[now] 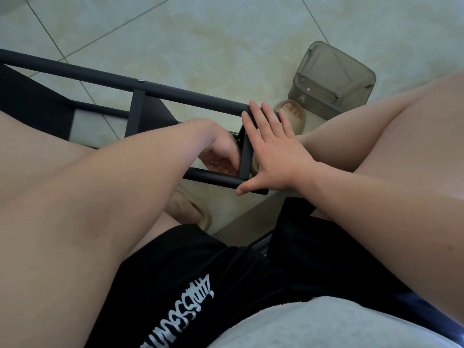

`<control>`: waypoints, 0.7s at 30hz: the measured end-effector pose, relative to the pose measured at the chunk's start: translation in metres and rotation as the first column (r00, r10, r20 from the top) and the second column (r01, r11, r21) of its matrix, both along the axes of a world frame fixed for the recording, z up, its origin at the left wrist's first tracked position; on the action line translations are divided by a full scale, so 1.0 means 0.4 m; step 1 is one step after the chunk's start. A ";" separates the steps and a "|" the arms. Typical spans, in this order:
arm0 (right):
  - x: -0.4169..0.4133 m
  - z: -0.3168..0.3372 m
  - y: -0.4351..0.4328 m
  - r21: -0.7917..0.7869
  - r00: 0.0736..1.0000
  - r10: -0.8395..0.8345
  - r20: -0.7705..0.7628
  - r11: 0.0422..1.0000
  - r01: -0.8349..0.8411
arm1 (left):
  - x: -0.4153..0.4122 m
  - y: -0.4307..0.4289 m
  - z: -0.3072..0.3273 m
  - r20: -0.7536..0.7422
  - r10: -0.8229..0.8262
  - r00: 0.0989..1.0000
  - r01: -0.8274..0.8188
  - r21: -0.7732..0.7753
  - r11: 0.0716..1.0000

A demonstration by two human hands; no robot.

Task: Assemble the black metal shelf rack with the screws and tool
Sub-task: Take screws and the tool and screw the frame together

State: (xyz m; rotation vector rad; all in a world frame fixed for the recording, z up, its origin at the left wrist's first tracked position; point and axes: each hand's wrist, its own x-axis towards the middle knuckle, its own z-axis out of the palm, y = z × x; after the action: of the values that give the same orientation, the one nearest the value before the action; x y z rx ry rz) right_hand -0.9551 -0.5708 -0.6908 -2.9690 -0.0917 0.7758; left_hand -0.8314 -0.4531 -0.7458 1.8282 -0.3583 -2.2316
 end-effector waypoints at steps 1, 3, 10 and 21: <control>0.000 -0.001 0.000 0.002 1.000 0.000 0.000 1.000 0.000 | 0.000 -0.001 0.000 -0.001 0.004 1.000 -0.004 0.000 1.000; 0.000 -0.001 0.000 0.004 1.000 -0.003 0.003 1.000 0.003 | 0.003 -0.002 0.000 -0.016 0.014 1.000 -0.014 0.000 1.000; 0.000 -0.001 -0.002 0.002 1.000 -0.001 0.010 1.000 0.001 | 0.006 0.005 0.001 -0.013 0.005 1.000 -0.005 -0.007 1.000; -0.001 0.001 0.000 -0.005 1.000 0.002 0.009 1.000 -0.002 | 0.007 0.004 0.002 -0.051 0.021 0.999 -0.021 -0.003 1.000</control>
State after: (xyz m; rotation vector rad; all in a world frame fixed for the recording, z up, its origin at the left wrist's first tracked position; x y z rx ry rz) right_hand -0.9554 -0.5710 -0.6903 -2.9775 -0.0941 0.7643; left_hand -0.8286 -0.4515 -0.7450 1.7621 -0.3317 -2.2573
